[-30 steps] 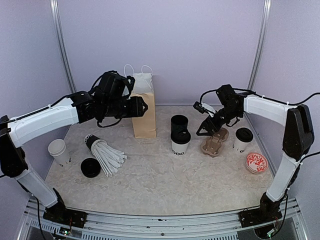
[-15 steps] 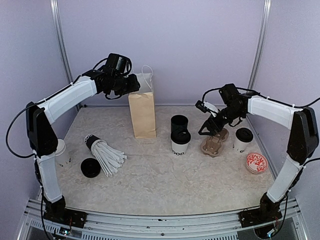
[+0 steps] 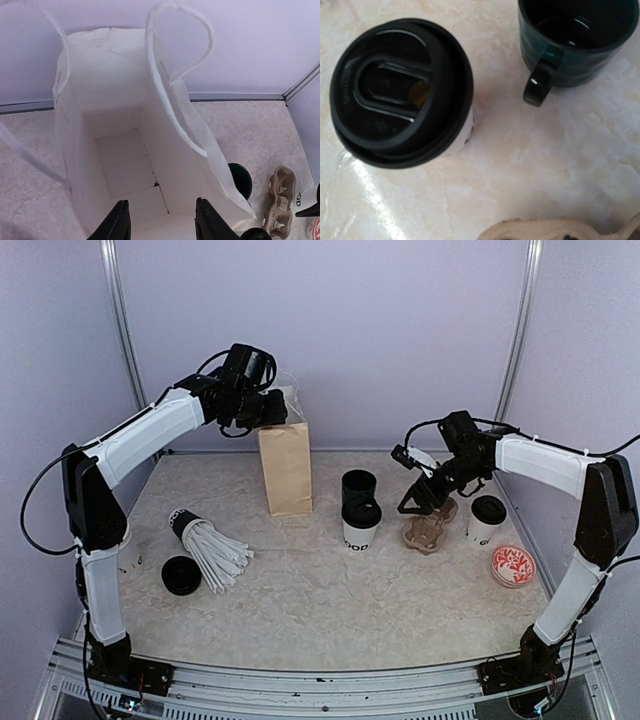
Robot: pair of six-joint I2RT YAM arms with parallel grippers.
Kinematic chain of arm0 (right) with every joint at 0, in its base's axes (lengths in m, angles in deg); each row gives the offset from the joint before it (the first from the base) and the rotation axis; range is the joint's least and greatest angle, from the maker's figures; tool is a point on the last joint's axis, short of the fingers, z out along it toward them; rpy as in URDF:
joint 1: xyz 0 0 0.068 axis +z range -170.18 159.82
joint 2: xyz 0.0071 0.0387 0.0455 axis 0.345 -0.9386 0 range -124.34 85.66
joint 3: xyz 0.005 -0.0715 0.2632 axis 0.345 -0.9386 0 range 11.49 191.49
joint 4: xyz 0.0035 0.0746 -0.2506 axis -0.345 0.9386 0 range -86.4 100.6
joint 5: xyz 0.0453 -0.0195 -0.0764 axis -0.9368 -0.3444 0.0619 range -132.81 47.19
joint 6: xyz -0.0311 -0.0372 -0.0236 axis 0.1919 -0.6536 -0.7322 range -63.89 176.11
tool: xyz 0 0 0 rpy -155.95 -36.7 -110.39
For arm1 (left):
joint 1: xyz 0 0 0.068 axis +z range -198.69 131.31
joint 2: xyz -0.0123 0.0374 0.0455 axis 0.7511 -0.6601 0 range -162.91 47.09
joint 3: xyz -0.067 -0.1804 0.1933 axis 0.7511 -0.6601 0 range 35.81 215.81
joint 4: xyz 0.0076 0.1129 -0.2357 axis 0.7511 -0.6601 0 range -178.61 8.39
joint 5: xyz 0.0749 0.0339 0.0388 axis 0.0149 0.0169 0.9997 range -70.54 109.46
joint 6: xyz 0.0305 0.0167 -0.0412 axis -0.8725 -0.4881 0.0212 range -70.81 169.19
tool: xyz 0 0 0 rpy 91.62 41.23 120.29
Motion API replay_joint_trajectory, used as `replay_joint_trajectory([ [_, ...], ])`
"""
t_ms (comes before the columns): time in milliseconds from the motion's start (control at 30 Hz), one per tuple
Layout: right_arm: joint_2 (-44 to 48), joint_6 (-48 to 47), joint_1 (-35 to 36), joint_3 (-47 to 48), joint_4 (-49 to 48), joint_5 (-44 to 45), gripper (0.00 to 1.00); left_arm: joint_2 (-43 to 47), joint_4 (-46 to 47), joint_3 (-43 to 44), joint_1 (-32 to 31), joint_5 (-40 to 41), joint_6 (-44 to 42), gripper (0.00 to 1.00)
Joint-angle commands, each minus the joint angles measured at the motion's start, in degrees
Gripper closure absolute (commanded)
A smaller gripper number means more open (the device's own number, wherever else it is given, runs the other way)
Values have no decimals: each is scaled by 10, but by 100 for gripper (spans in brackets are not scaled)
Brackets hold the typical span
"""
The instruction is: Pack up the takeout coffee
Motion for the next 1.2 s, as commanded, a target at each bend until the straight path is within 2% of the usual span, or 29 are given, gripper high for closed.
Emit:
replay_joint_trajectory([
  [0, 12, -6, -4, -6, -6, 0, 30, 82, 9, -14, -29, 51, -25, 54],
  [200, 7, -6, -4, -4, -7, -5, 30, 134, 3, -69, -16, 108, 10, 46],
  [500, 14, -9, -4, -2, -3, 6, 30, 76, 0, -36, 34, 17, 27, 46],
  [667, 17, -10, -4, -9, -6, 12, 30, 32, -7, -5, 54, 11, 31, 47],
  [900, 16, -11, -4, -8, -3, 13, 30, -6, 12, 21, 77, -2, 31, 60],
  [1167, 26, -15, -4, -9, 4, 28, 30, -71, -5, 100, 101, -57, 28, 87],
])
